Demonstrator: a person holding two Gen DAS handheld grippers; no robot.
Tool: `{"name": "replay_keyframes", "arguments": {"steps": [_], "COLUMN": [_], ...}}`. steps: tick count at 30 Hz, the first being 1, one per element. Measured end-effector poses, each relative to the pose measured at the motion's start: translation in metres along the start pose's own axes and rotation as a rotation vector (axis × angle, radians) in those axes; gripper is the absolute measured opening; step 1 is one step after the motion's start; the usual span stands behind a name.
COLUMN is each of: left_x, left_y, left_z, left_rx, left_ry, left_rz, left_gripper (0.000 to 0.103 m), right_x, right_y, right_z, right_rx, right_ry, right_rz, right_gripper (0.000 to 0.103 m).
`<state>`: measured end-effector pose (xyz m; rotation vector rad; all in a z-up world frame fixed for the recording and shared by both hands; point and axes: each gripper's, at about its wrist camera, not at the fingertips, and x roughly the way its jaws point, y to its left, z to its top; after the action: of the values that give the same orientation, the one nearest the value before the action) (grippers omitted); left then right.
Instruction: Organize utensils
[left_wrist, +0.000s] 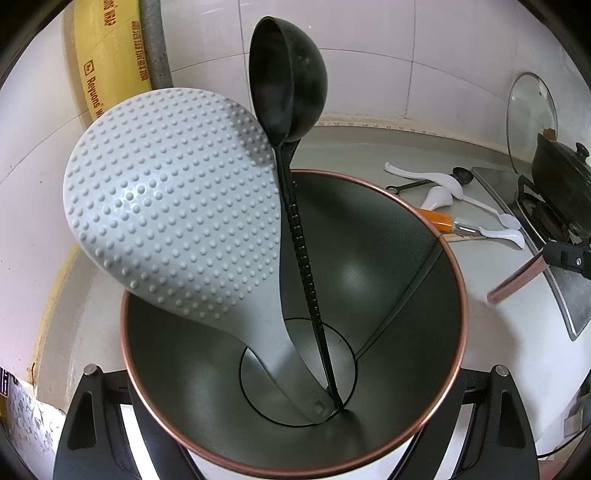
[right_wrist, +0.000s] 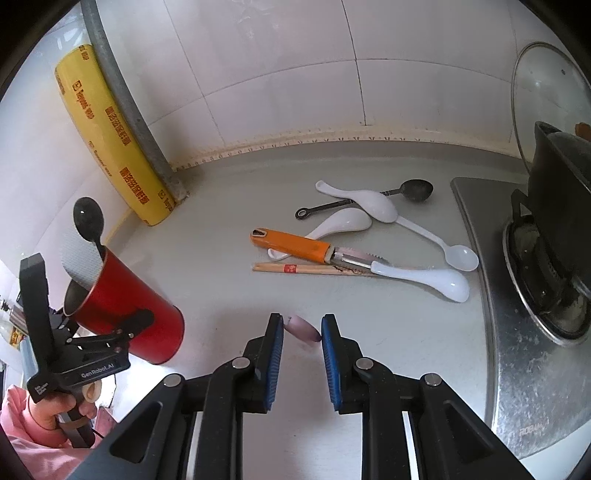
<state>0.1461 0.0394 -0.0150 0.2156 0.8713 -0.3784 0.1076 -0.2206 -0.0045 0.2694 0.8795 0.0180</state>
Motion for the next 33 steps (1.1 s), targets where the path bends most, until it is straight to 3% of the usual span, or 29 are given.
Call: {"name": "replay_keyframes", "arguments": {"steps": [7, 13, 20, 33], "left_x": [-0.008, -0.018, -0.031, -0.032], "left_y": [-0.01, -0.011, -0.008, -0.005], "left_z": [-0.003, -0.005, -0.007, -0.001], "left_rx": [-0.003, 0.003, 0.005, 0.006], "left_ry": [0.008, 0.014, 0.017, 0.018], "left_rz": [-0.004, -0.009, -0.011, -0.008], "left_gripper": [0.091, 0.091, 0.091, 0.091], "right_x": [-0.01, -0.023, -0.035, -0.069], "right_y": [-0.009, 0.0, 0.02, 0.081], "right_z": [0.003, 0.014, 0.039, 0.093], "right_rx": [-0.026, -0.131, -0.268, -0.48], "right_ry": [0.0, -0.018, -0.022, -0.13], "right_rz": [0.025, 0.052, 0.084, 0.157], "right_gripper": [0.023, 0.023, 0.023, 0.022]}}
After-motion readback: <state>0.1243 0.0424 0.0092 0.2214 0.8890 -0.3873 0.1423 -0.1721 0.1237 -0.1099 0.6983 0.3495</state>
